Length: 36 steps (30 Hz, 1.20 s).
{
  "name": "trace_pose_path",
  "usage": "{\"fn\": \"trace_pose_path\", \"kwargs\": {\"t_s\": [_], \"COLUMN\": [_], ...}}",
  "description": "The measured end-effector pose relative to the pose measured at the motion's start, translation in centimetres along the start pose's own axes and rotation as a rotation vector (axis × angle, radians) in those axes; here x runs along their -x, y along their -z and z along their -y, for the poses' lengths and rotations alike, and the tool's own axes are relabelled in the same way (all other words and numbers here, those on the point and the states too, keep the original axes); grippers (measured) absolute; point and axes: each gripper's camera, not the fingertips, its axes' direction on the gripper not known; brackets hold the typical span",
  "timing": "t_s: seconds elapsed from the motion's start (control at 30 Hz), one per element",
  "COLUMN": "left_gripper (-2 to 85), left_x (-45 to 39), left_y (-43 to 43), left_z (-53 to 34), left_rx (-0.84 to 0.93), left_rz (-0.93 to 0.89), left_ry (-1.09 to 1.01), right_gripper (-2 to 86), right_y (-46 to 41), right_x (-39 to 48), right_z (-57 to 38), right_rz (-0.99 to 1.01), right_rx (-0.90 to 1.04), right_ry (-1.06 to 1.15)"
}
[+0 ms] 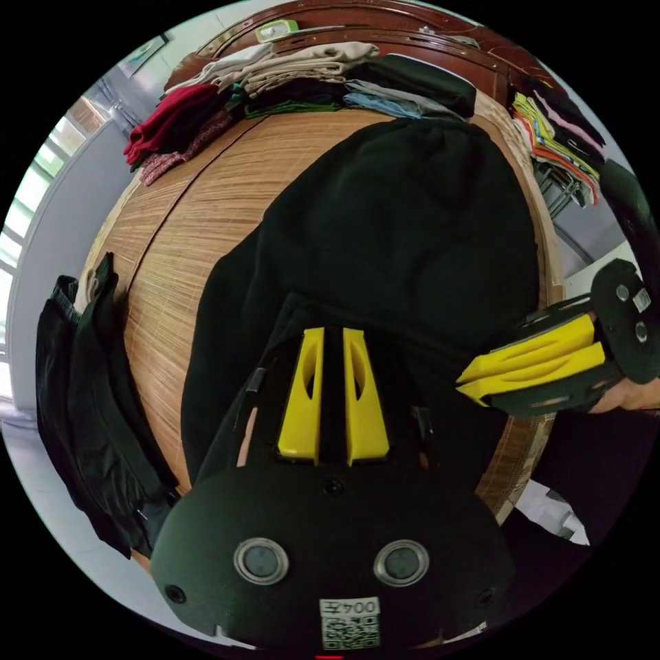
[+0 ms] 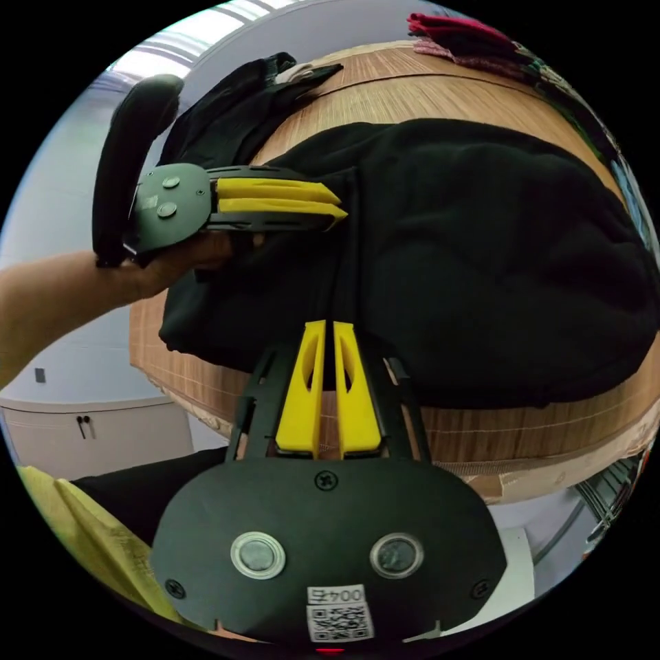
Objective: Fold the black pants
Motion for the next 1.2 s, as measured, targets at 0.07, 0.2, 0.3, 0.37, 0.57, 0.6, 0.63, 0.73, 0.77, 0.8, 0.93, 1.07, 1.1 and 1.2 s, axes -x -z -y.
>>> {"fn": "trace_pose_path", "kwargs": {"t_s": [0.07,0.2,0.3,0.37,0.57,0.6,0.63,0.73,0.77,0.8,0.93,1.07,1.1,1.2], "left_gripper": [2.5,1.7,1.4,1.3,1.4,1.4,1.5,1.9,2.1,2.2,2.9,3.2,3.1,2.9], "left_x": [0.7,2.7,4.9,6.6,9.0,9.2,9.5,9.8,9.9,9.8,9.4,8.1,8.1,8.1], "left_y": [0.4,2.2,4.9,6.7,8.5,8.8,9.2,9.8,9.7,9.6,7.2,3.6,3.3,2.6], "left_z": [0.8,1.8,1.0,-1.1,-9.0,-9.8,-11.5,-14.5,-15.1,-15.3,-14.7,-14.9,-15.0,-15.6], "left_rx": [0.026,0.074,0.047,0.044,0.195,0.207,0.223,0.248,0.244,0.239,0.211,0.250,0.241,0.218], "left_rz": [-0.012,-0.065,-0.094,-0.082,-0.027,-0.022,-0.024,-0.026,-0.019,-0.016,-0.015,-0.009,-0.002,0.008], "left_ry": [0.021,0.072,0.166,0.260,0.435,0.450,0.478,0.491,0.468,0.450,0.250,0.048,0.044,0.078], "right_gripper": [4.3,5.0,4.9,4.7,5.1,5.2,5.8,9.5,10.0,10.3,9.3,8.7,8.3,7.4], "right_y": [1.3,4.8,7.1,7.7,6.7,6.8,7.0,7.7,8.0,8.1,8.9,8.3,7.9,6.5], "right_x": [-0.8,-1.3,-1.8,-2.0,-1.2,-1.2,-1.2,-1.8,-2.3,-2.7,-4.4,-3.8,-3.9,-4.7], "right_z": [-0.3,-2.2,-4.2,-4.8,-4.3,-4.5,-4.9,-6.8,-7.7,-8.1,-10.0,-9.8,-9.7,-9.5], "right_rz": [0.049,0.005,-0.027,-0.014,-0.005,0.002,0.010,-0.037,-0.078,-0.096,-0.138,-0.291,-0.318,-0.378], "right_rx": [0.022,-0.051,-0.103,-0.104,-0.043,-0.041,-0.047,-0.083,-0.102,-0.111,-0.229,-0.229,-0.202,-0.132], "right_ry": [-0.014,-0.036,-0.053,-0.045,0.001,-0.011,-0.040,-0.173,-0.249,-0.290,-0.493,-0.531,-0.535,-0.484]}}
